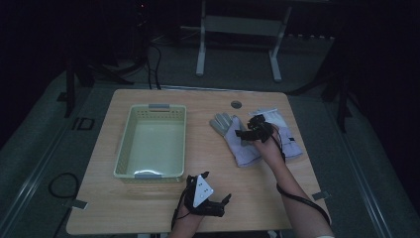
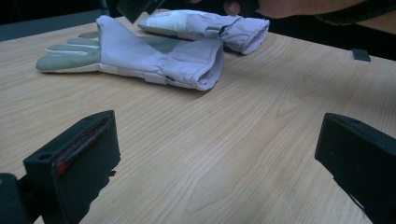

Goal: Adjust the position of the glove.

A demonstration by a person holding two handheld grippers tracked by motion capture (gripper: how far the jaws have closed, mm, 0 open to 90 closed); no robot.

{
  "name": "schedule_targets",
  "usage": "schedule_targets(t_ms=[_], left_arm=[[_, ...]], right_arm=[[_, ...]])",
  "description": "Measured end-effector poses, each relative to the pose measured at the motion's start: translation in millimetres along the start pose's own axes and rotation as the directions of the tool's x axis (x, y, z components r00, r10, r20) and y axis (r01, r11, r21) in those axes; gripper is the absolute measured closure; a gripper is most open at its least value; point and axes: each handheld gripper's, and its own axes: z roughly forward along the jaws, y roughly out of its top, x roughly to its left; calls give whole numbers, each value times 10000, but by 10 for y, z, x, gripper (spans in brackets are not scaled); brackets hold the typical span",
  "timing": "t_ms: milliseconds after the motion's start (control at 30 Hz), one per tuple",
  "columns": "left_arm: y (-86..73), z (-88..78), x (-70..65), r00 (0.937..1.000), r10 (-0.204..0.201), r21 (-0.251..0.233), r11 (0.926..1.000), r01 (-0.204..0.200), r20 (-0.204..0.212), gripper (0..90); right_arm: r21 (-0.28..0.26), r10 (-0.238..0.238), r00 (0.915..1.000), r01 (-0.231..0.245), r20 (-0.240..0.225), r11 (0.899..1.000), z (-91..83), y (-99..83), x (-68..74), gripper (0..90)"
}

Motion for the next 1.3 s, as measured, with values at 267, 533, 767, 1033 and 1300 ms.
schedule_targets(t_ms=[267,533,767,1033,1300], left_arm=[[0,1,2,10000,-26,5,10000,26,15,3],[0,1,1,10000,-10,18,10000,10,-2,3],[1,3,-2,10000,-9,18,10000,9,-13,3],[1,3,-1,10000,-14,14,10000,14,-6,3],[0,2,-5,10000,-3,0,10000,3,-11,3]], right_arm=[[921,227,9997,-226,-4,9955,258,-120,-94,403],[1401,638,9976,-595,-265,9883,343,-136,-129,445],[1537,725,9958,-631,-557,9861,344,-128,-116,633],[1021,1608,9859,-1555,-456,9825,271,-143,-67,829],[222,2097,9773,-2090,-299,9777,55,-43,78,851]])
